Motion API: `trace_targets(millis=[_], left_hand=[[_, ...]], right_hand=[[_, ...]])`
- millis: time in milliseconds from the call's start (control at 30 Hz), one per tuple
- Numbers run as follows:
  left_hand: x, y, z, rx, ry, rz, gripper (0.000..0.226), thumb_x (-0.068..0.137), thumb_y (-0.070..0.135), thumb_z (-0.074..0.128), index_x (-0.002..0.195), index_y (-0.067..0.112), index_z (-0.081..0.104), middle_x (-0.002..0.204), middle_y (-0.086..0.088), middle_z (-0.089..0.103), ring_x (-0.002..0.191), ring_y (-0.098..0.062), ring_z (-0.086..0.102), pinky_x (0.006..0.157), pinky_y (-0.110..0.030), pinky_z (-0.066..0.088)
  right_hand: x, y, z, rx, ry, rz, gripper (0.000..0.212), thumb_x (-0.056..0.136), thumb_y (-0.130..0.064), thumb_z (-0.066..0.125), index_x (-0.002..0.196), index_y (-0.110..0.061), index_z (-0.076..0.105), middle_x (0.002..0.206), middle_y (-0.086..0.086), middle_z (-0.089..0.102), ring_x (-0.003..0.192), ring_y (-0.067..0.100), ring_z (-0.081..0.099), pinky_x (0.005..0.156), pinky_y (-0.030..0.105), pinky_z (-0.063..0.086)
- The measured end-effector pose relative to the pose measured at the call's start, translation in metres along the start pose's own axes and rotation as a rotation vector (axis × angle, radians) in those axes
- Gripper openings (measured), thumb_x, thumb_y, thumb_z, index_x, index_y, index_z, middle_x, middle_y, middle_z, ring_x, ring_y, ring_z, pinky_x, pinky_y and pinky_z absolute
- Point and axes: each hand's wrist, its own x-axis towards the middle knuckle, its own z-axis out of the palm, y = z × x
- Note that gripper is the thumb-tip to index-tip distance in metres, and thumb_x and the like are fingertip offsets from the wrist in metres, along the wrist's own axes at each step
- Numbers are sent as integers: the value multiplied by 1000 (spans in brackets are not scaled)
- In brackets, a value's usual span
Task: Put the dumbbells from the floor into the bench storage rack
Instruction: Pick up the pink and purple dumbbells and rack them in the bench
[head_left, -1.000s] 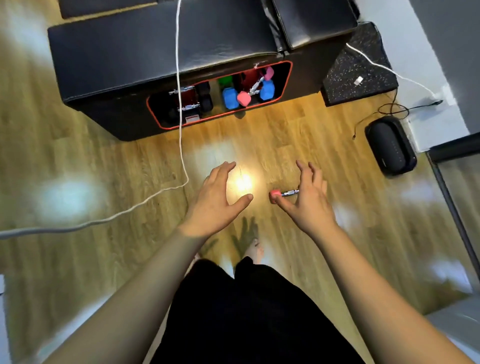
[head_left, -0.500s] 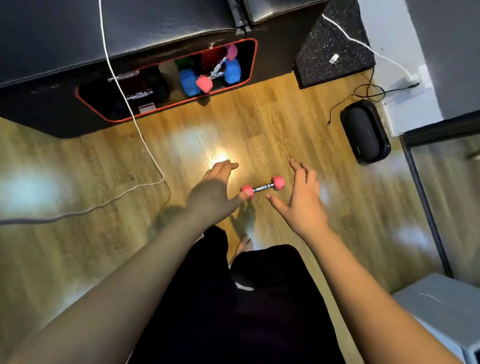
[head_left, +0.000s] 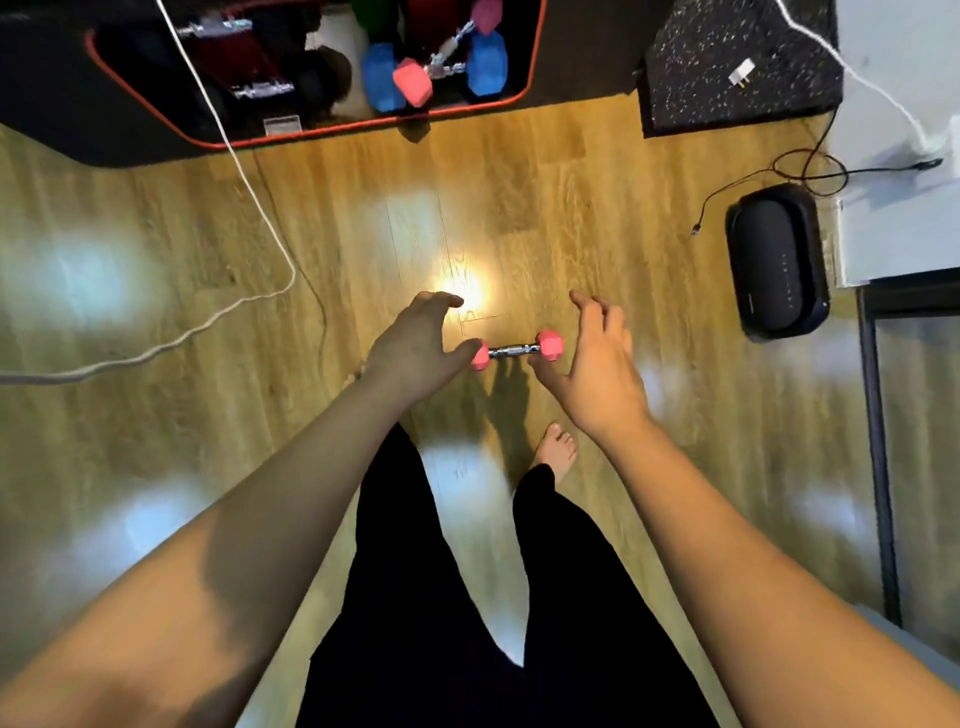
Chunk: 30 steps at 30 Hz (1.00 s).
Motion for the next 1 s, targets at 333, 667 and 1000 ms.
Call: trace_targets(millis=[333,667,1000], left_hand=[[73,-34,137,7,85,-54,58,86,46,62,137,25,45,139,2,46,121,-18,52,88,-40,52],[183,-133,295,176,20,-119,47,84,36,56,127,19,52,122,-2,51,106,-24,54,80,-42,53],[250,-164,390,105,-4,-372,93,78,51,73,147,11,26,146,-15,34,128,-33,46,101,-42,43]], right_hand=[[62,126,87,-59,-18,36,73,85,-43,69,144,-24,31,140,6,36,126,32,41,94,46,47],[146,230,261,-118,-87,99,72,84,-37,68,144,-20,32,139,11,36,126,36,40,91,48,46],[229,298,351,-30,-130,225,49,86,-23,63,128,-12,41,128,17,40,114,44,48,91,44,44]])
